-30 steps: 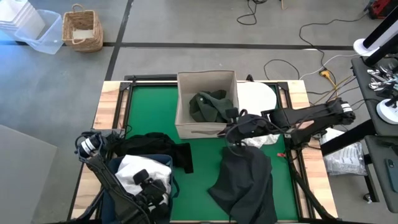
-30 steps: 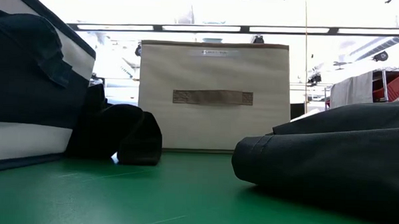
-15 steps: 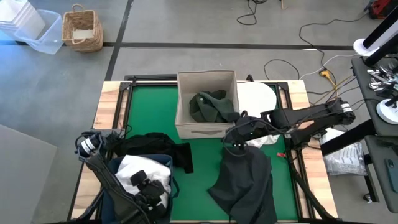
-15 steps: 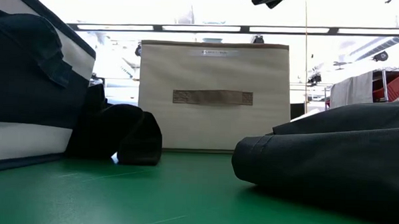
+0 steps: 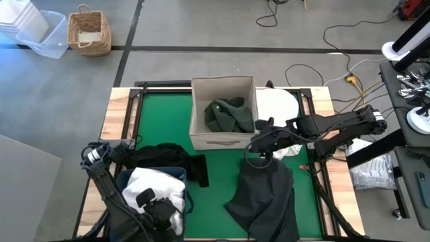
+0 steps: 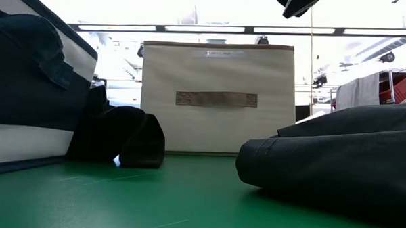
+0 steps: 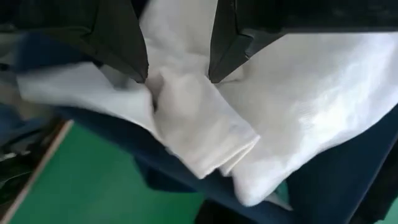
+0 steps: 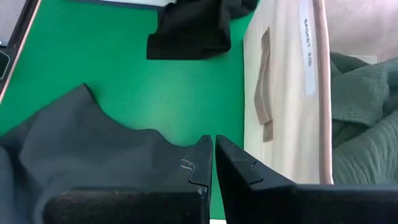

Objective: Sort clothes
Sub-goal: Put the black shirt into the brown laundry bin

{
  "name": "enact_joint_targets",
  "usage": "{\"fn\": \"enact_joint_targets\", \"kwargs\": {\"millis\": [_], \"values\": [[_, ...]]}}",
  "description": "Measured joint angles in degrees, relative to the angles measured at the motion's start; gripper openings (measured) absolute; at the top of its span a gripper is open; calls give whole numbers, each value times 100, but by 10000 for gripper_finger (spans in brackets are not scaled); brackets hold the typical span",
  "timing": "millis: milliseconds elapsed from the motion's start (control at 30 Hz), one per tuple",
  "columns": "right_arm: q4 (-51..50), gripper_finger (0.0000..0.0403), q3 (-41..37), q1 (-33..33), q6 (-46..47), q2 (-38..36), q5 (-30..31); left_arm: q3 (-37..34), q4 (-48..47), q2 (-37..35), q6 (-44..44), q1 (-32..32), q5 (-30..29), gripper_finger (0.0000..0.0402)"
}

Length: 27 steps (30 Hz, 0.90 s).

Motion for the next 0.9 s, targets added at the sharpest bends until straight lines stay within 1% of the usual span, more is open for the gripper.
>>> {"fn": "enact_joint_targets", "kwargs": {"millis": [100, 267, 367, 400, 467, 600, 767, 900], "values": [[0, 13, 0, 0, -109, 0, -2, 83, 7, 0, -6, -14, -77, 153], [167, 13, -91, 50, -461, -2, -34, 23, 78, 0, -162, -85, -187, 153], [509, 13, -265, 156, -729, 0, -415, -11, 212, 9, -332, -165, -249, 153], [645, 13, -322, 208, -762, 0, -451, -11, 212, 9, -412, -196, -302, 153], [844, 13, -407, 301, -807, 0, -437, -7, 216, 9, -554, -256, -550, 153], [917, 13, -403, 391, -808, 0, -404, 60, 243, 11, -605, -329, -1053, 153], [958, 13, -327, 479, -808, 0, -362, 100, 258, 11, -566, -333, -1389, 153], [1054, 13, -235, 566, -919, 0, 21, 100, 260, 11, -224, -302, -2020, 153]]}}
